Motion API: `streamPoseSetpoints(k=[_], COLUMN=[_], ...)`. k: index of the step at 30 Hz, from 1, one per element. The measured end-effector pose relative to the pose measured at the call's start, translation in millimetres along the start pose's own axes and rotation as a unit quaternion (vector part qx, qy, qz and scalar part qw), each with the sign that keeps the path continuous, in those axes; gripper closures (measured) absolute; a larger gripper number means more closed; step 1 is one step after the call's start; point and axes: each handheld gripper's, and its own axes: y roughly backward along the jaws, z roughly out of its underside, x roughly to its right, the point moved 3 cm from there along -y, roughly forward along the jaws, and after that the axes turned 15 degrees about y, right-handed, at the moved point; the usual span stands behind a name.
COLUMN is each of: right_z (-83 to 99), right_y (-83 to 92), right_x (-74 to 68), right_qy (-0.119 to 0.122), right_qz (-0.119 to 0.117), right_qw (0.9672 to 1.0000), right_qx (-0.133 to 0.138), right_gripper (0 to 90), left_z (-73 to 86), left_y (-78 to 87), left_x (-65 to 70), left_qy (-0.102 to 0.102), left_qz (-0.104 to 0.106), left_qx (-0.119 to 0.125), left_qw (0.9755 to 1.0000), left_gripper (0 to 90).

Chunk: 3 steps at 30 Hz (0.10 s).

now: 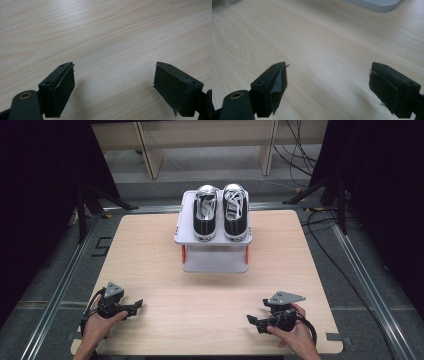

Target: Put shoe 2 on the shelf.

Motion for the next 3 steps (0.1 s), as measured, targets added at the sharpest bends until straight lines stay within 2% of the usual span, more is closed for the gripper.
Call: streamPoseSetpoints(k=[1, 3], right_z=[0.1, 0.6], right_y=[0.1, 0.0], right_x=[0.9, 1.5], right_qy=[0.0, -0.01], right_qz=[-0.007, 0.0], right_qw=[1.0, 0.9999], right_qx=[0.0, -0.003], right_gripper=[16.1, 16.1], left_z=[0.0, -0.1], left_y=[0.1, -0.3], left_x=[0.1, 0.4], left_qy=[0.001, 0.003], left_qz=[0.0, 0.002], left_qx=[0.0, 0.002], left_qw=[1.0, 1.0], left_gripper=[16.7, 16.7])
